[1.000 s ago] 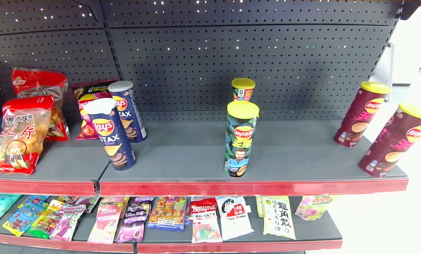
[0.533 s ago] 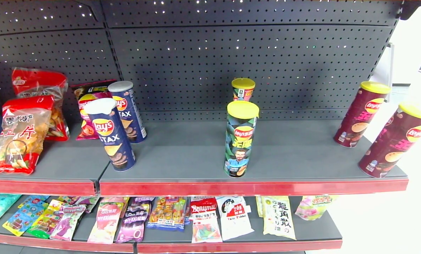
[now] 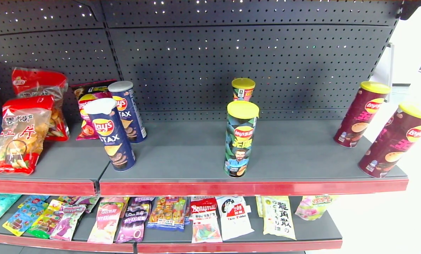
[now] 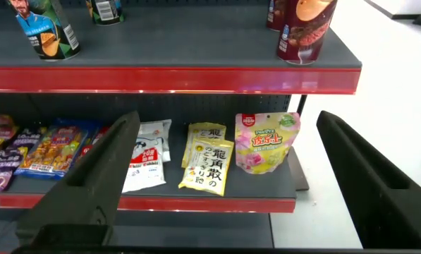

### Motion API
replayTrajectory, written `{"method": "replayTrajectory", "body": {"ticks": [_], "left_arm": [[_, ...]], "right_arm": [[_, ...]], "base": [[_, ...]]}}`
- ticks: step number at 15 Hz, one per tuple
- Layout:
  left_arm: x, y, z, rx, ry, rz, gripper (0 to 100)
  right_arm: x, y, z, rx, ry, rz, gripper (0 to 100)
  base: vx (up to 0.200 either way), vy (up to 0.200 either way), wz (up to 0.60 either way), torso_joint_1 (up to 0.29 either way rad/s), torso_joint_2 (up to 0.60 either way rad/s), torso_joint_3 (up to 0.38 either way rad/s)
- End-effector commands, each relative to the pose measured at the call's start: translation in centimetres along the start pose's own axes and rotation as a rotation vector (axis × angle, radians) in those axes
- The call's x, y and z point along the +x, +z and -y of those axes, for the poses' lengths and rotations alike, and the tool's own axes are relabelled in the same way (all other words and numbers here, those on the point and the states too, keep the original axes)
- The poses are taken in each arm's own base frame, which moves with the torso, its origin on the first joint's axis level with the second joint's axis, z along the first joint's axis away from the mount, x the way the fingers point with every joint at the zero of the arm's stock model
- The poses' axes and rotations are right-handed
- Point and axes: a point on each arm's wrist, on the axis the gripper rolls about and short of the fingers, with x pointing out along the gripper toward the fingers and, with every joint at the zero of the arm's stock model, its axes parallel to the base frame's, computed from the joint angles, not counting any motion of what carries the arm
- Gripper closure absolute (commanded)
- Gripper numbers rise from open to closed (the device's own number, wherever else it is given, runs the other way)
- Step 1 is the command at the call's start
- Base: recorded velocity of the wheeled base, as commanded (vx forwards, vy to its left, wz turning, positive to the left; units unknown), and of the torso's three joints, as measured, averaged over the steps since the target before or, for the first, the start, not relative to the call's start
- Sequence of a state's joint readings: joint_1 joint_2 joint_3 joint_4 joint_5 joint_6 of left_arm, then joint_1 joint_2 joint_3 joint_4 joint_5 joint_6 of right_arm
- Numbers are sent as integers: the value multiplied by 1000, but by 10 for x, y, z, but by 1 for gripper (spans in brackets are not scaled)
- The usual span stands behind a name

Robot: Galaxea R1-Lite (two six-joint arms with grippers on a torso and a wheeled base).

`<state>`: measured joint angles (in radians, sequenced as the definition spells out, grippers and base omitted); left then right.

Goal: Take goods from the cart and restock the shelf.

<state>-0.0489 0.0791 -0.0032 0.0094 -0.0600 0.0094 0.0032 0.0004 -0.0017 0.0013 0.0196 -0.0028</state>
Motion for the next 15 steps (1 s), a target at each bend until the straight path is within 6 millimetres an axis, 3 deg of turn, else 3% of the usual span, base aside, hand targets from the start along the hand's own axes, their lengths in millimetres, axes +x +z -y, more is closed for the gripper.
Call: {"method": "replayTrajectory", "body": {"ticks": [1,7,10,15], "left_arm": [[0,0,0,-2,0,1,0],[0,0,0,1,-5,-4,0],[0,0,0,1,-5,1,0],[0,0,0,6,-6,1,0]], "right_arm": [[0,0,0,0,0,0,0],[0,0,0,4,-1,0,0],[0,0,0,6,0,0,0],[0,0,0,3,0,0,0]], "base": [[0,0,0,0,0,0],[0,0,0,0,0,0],[0,0,-600,2,2,4],[0,0,0,0,0,0]]}}
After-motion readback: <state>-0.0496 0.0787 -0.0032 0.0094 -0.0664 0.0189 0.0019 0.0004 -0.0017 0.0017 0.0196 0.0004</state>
